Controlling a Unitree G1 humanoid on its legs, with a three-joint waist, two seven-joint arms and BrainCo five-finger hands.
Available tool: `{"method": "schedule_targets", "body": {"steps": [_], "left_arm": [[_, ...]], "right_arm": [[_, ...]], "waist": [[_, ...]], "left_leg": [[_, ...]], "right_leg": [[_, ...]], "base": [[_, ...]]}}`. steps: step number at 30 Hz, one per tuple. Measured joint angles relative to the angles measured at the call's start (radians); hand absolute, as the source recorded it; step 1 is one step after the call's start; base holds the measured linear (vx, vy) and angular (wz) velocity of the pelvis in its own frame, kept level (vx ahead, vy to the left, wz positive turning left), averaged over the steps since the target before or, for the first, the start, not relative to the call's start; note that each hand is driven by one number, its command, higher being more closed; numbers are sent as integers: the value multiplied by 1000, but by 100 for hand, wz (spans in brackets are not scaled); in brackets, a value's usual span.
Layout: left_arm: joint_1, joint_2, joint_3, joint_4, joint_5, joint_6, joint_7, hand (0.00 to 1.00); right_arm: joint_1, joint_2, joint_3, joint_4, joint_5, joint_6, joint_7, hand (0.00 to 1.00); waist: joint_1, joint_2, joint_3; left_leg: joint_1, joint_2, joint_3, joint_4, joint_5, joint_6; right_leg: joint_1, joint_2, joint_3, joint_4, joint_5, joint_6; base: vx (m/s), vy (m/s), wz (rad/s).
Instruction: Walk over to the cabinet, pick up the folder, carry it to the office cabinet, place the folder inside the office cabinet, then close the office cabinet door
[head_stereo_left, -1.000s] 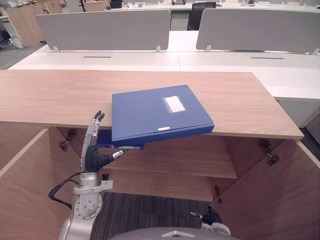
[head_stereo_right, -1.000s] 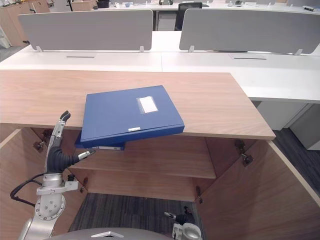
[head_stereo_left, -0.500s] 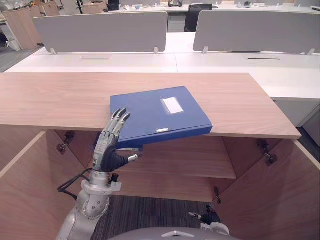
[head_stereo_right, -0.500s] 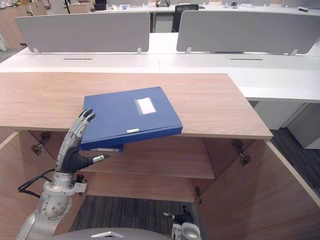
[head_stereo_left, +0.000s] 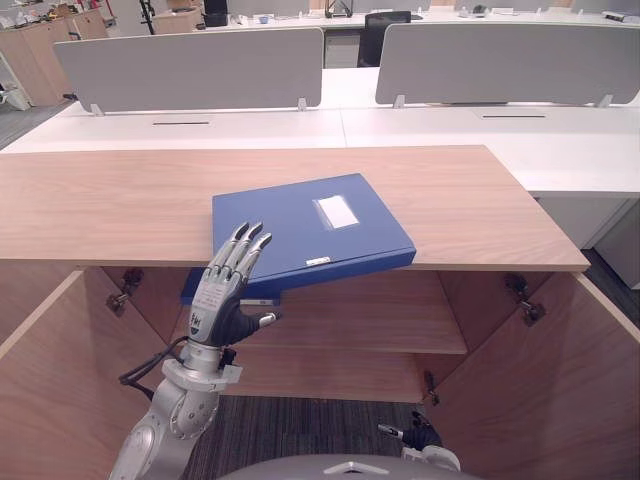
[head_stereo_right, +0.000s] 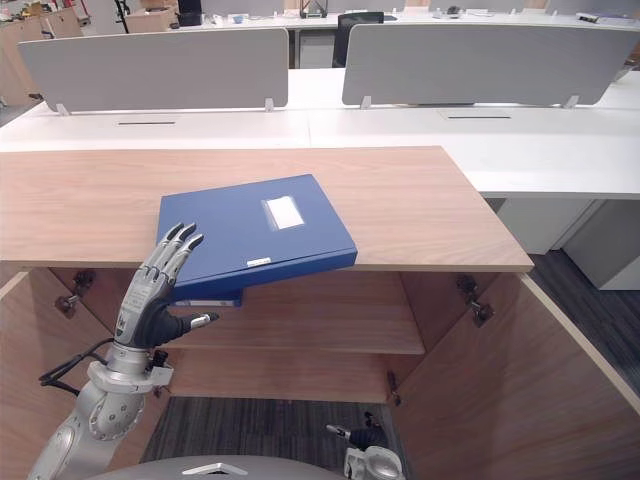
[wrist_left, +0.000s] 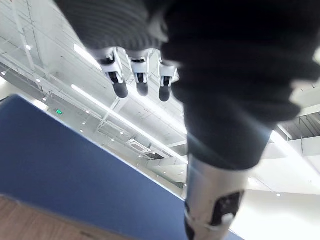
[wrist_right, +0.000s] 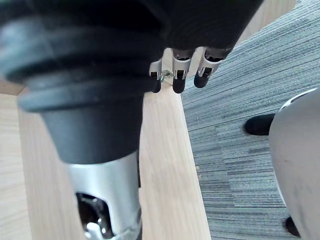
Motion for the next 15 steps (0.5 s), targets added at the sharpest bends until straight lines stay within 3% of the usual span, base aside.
{"method": "schedule_targets", "body": {"steps": [15], "left_arm": [[2,-23,15,48,22,36,-44,0]], "right_arm": [[21,3,-49,-10,0,2,5,0]], "waist": [[-4,-2,-2]], "left_leg": [[-7,0,0,0,-7,-1]], "right_leg": [[-9,1,-1,-13,4,4]], "base": [[0,0,0]]}}
